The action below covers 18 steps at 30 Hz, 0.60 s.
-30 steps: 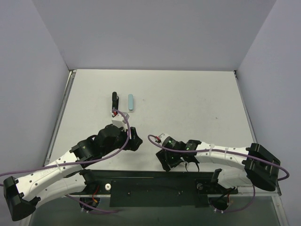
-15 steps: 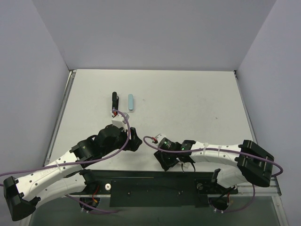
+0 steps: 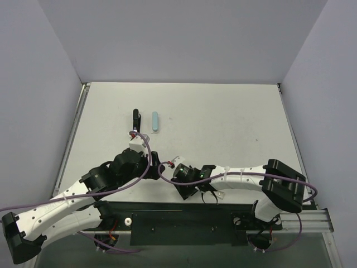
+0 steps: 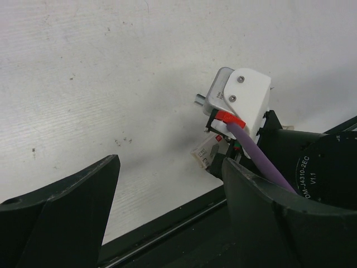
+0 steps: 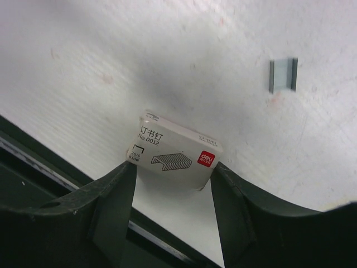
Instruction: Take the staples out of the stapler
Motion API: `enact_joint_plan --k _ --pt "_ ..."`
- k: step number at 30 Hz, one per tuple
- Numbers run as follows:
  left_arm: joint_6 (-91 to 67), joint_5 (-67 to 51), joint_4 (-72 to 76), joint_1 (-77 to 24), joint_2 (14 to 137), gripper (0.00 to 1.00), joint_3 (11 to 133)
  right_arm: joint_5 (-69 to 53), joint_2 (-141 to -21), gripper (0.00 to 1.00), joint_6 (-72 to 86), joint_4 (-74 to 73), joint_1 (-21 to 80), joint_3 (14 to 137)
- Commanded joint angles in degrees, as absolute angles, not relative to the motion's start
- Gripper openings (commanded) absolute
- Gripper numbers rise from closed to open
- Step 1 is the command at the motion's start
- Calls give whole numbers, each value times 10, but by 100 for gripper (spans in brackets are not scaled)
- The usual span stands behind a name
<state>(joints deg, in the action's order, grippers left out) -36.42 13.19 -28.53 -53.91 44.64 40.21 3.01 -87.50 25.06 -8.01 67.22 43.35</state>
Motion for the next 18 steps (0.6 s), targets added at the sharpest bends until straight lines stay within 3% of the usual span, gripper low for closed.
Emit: enact_joint_plan --k 1,10,18 --pt "-365 135 -292 -542 423 85 423 62 -928 51 276 -72 676 496" --pt "-369 159 -330 -542 387 85 424 94 -1027 51 291 -74 667 630" --pt "-389 236 -379 -542 319 84 434 119 -946 58 298 -87 667 606"
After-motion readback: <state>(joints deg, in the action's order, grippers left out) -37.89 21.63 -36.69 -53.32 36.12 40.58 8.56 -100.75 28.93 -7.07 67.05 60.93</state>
